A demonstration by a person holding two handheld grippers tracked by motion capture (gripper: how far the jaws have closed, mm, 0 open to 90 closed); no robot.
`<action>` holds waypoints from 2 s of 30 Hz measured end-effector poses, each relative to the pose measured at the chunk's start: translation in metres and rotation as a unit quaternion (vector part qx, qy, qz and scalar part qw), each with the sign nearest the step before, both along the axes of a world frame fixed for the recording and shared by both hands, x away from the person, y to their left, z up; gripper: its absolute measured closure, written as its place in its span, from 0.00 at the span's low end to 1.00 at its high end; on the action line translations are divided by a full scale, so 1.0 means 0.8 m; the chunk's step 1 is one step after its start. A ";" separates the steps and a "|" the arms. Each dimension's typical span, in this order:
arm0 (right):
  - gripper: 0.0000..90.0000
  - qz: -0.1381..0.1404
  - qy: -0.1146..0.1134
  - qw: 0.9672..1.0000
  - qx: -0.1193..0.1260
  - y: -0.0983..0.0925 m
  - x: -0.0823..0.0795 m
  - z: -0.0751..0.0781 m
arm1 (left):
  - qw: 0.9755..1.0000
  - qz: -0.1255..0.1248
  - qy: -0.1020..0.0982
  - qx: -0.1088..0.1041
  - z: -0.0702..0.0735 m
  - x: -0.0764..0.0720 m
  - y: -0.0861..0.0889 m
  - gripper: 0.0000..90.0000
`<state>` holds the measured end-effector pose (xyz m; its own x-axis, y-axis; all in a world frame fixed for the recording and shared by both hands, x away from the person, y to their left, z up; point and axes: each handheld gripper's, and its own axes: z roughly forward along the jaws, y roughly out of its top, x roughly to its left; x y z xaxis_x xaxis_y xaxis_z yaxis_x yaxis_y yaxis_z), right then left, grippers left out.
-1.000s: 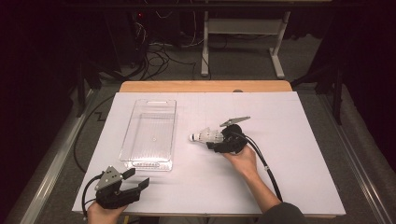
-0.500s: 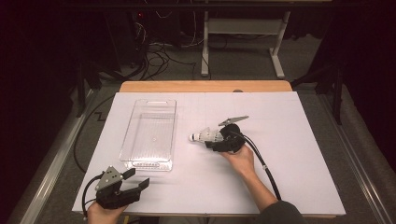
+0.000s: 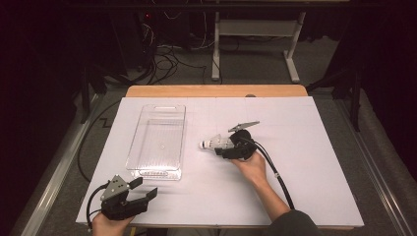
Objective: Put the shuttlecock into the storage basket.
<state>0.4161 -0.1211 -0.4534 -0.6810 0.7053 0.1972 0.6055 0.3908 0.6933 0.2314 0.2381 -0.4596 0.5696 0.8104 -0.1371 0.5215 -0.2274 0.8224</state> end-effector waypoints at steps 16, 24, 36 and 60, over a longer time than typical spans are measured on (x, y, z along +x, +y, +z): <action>0.67 -0.002 -0.005 1.000 -0.008 0.009 0.002 0.001 | 1.000 -0.002 0.000 0.001 0.000 0.000 0.000 0.37; 0.80 0.001 -0.002 1.000 -0.008 0.008 0.001 0.001 | 1.000 -0.002 0.000 0.001 0.000 0.000 0.000 0.37; 0.90 0.007 0.008 1.000 0.000 0.006 0.001 0.003 | 1.000 0.000 0.002 0.000 0.000 0.000 0.001 0.37; 0.98 0.009 0.001 1.000 0.004 0.000 -0.001 0.012 | 1.000 0.001 0.000 -0.003 0.000 0.000 0.002 0.37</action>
<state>0.4155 -0.1215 -0.4435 -0.6931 0.6913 0.2042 0.5995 0.3956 0.6957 0.2313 0.2398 -0.4594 0.5685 0.8105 -0.1411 0.5215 -0.2224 0.8237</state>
